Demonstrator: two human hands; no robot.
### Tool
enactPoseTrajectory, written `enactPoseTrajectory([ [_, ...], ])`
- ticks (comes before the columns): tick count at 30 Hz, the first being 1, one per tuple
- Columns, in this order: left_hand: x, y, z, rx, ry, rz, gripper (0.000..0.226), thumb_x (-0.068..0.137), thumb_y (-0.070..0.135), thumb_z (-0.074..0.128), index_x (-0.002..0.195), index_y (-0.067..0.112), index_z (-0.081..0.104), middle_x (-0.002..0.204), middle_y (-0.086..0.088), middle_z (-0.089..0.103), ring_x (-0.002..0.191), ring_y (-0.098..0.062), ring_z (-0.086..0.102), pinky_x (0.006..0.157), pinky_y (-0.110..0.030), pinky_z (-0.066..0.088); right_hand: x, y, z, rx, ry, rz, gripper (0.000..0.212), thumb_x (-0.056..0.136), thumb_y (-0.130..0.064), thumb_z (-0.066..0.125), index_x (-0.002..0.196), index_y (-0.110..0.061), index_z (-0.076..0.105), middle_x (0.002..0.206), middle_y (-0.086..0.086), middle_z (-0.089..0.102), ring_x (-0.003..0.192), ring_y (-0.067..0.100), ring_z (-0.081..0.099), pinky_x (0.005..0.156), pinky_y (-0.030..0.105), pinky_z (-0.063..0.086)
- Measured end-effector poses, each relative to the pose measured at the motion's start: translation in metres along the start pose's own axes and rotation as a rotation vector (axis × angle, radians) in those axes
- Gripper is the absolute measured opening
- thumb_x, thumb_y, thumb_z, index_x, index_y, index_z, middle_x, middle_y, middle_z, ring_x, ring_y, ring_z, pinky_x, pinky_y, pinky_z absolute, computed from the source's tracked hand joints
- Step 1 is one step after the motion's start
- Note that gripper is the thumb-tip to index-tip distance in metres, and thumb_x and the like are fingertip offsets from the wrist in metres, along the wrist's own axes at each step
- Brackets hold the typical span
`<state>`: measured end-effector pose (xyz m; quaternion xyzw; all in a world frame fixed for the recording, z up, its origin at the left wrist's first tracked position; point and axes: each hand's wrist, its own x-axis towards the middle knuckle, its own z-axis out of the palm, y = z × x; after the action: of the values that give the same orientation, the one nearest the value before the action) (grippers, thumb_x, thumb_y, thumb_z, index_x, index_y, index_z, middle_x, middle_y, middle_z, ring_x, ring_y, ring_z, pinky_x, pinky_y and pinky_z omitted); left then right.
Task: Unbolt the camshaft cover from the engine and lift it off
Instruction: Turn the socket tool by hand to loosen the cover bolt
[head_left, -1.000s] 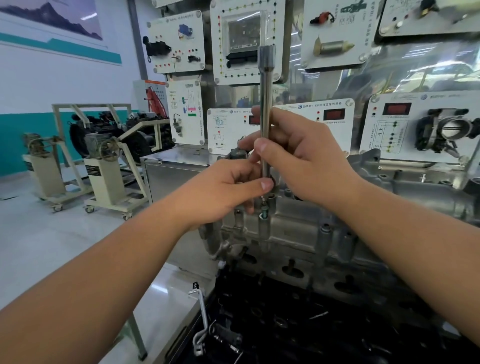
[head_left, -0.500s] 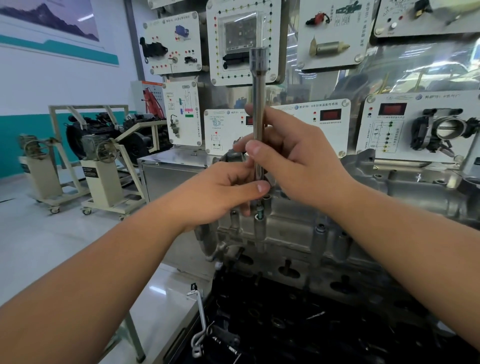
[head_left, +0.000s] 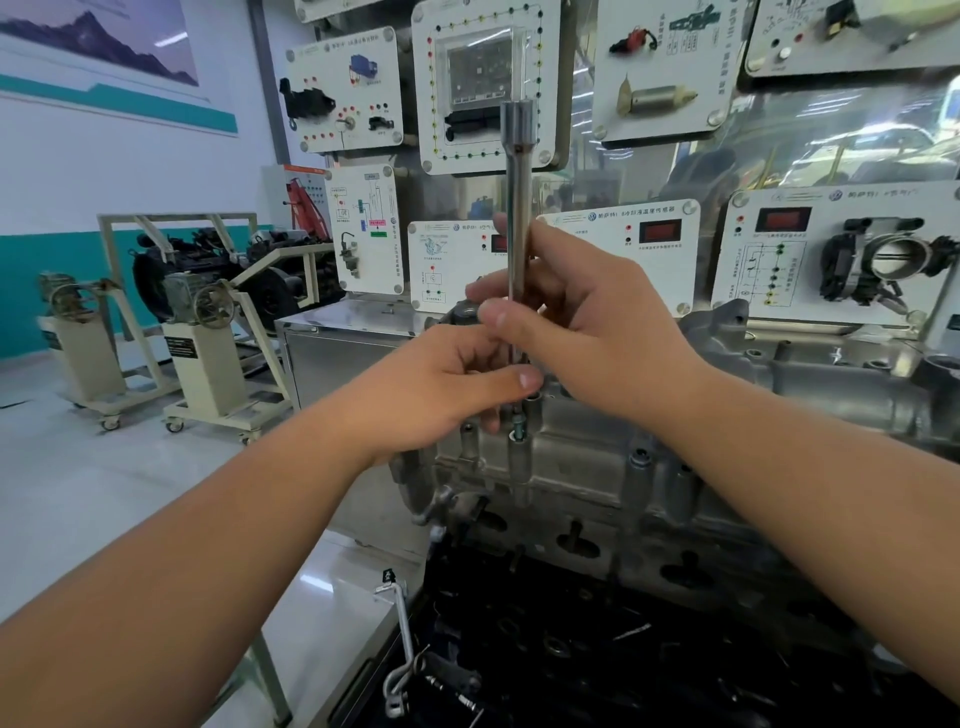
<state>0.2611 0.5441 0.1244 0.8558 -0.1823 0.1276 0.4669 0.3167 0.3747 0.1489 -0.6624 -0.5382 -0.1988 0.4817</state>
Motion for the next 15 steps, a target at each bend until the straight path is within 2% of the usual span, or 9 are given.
enactPoseTrajectory([
  [2,0.0025,-0.0011,0.0023,-0.010,0.023,0.000,0.011,0.087,0.041,0.071,0.078,0.034,0.073,0.068,0.012,0.062,0.066,-0.006,0.062,0.065,-0.017,0.051,0.0005,0.0012,0.0002,-0.021,0.033,-0.010,0.029,0.089,-0.026,0.068,0.116,-0.017,0.064,0.090,-0.009,0.072,0.083,0.013,0.069,0.078,0.044,0.057],
  [4,0.0033,-0.0019,0.0030,-0.013,0.041,0.002,0.017,0.081,0.050,0.072,0.081,0.034,0.074,0.069,0.010,0.061,0.066,-0.006,0.062,0.065,-0.019,0.052,0.0019,0.0013,0.0003,-0.048,0.043,-0.022,0.021,0.090,-0.023,0.069,0.111,-0.026,0.067,0.084,-0.009,0.070,0.078,0.011,0.066,0.075,0.042,0.055],
  [6,0.0022,-0.0021,0.0017,-0.014,0.028,0.001,0.027,0.081,0.055,0.066,0.088,0.030,0.074,0.072,0.005,0.062,0.067,-0.008,0.063,0.067,-0.020,0.052,0.0024,0.0016,-0.0003,-0.028,0.016,-0.015,0.016,0.093,-0.019,0.066,0.108,-0.024,0.070,0.089,-0.002,0.074,0.085,0.016,0.070,0.079,0.042,0.056],
  [8,-0.0007,0.0004,-0.0003,-0.007,-0.013,0.012,0.016,0.091,0.046,0.061,0.083,0.041,0.074,0.070,0.013,0.063,0.068,-0.008,0.064,0.067,-0.017,0.050,0.0017,0.0015,-0.0013,0.018,-0.017,-0.005,0.017,0.095,-0.017,0.062,0.108,-0.024,0.071,0.098,-0.002,0.076,0.093,0.013,0.072,0.084,0.036,0.058],
  [9,-0.0013,0.0001,-0.0015,-0.005,-0.019,0.009,0.018,0.093,0.042,0.059,0.083,0.039,0.074,0.069,0.013,0.063,0.068,-0.009,0.065,0.068,-0.018,0.050,0.0009,0.0008,-0.0010,0.028,-0.027,-0.006,0.021,0.095,-0.017,0.060,0.112,-0.026,0.069,0.101,-0.007,0.076,0.093,0.006,0.072,0.085,0.030,0.058],
  [10,-0.0012,-0.0003,-0.0021,-0.002,-0.018,0.001,0.020,0.093,0.039,0.058,0.086,0.030,0.074,0.069,0.012,0.063,0.069,-0.010,0.065,0.069,-0.021,0.051,0.0005,-0.0003,-0.0005,0.029,-0.038,-0.006,0.026,0.096,-0.018,0.059,0.119,-0.028,0.066,0.101,-0.013,0.076,0.093,0.001,0.071,0.085,0.027,0.058],
  [12,-0.0003,-0.0012,-0.0026,0.019,0.001,-0.001,0.035,0.091,0.038,0.061,0.094,0.005,0.070,0.069,0.008,0.062,0.068,-0.010,0.065,0.068,-0.023,0.050,0.0000,-0.0015,0.0004,0.052,-0.054,0.020,0.042,0.095,-0.022,0.059,0.136,-0.030,0.053,0.102,-0.012,0.076,0.096,0.003,0.071,0.087,0.033,0.059],
  [14,0.0005,-0.0008,-0.0002,-0.007,-0.002,0.004,0.028,0.090,0.037,0.063,0.093,0.010,0.071,0.071,0.005,0.063,0.067,-0.007,0.062,0.066,-0.021,0.051,-0.0005,-0.0017,0.0005,0.056,-0.027,0.033,0.053,0.091,-0.027,0.065,0.142,-0.027,0.048,0.098,-0.007,0.076,0.095,0.010,0.072,0.086,0.041,0.059],
  [15,0.0008,0.0005,0.0016,-0.016,-0.001,0.010,0.024,0.088,0.037,0.065,0.093,0.015,0.071,0.072,0.005,0.063,0.067,-0.007,0.061,0.066,-0.019,0.051,-0.0003,-0.0015,0.0004,0.029,0.000,0.014,0.050,0.090,-0.027,0.067,0.137,-0.027,0.052,0.095,-0.005,0.075,0.091,0.013,0.072,0.084,0.044,0.058],
])
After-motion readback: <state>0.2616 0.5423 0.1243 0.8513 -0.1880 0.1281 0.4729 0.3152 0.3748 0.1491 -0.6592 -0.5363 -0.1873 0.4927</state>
